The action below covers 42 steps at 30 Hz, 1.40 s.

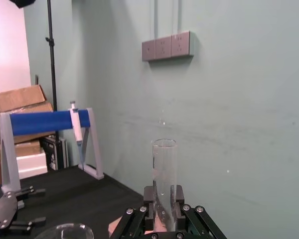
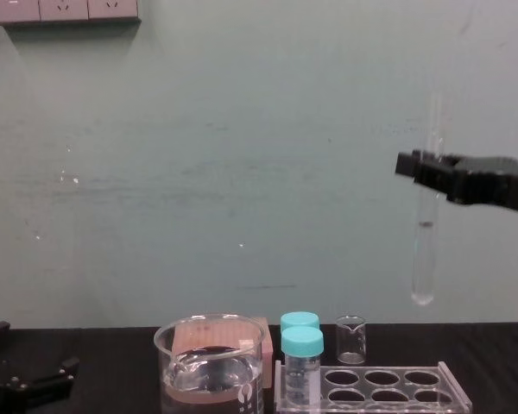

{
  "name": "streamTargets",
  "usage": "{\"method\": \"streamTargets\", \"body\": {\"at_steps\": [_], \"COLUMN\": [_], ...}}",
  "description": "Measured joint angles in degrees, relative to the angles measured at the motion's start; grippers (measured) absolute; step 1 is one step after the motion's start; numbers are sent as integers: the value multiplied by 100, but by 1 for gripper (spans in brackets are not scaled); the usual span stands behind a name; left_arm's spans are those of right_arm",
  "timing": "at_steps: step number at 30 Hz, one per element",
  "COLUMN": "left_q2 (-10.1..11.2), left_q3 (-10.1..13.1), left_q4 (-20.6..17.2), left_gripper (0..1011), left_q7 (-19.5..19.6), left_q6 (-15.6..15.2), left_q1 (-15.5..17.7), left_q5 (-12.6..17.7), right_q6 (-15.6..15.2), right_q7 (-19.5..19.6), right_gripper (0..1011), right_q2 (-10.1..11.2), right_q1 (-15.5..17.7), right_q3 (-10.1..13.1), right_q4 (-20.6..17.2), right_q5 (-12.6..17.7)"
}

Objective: Hold the test tube with one hand and immerse one end into the beaker, then return it to the test tube rack.

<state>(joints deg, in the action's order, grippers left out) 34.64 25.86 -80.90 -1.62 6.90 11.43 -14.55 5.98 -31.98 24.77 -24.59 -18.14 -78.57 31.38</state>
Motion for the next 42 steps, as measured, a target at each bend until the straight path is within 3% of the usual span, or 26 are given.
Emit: {"method": "streamTargets", "body": {"at_steps": [11,42], "left_q2": [0,0], "left_q3": [0,0], "left_q4": [0,0], "left_gripper": [1000,1000], "left_q7": [0,0], "left_q6": [0,0], "left_q1": [0,0], "left_q5": [0,0], "right_q6": [-39,-343], "right_q7": [158,379], "right_gripper": [227,227], "right_q2": [106,129], "right_q1": [117,257], "right_q3": [128,82], "right_q4": [-283,-409], "right_q5": [43,-1]}}
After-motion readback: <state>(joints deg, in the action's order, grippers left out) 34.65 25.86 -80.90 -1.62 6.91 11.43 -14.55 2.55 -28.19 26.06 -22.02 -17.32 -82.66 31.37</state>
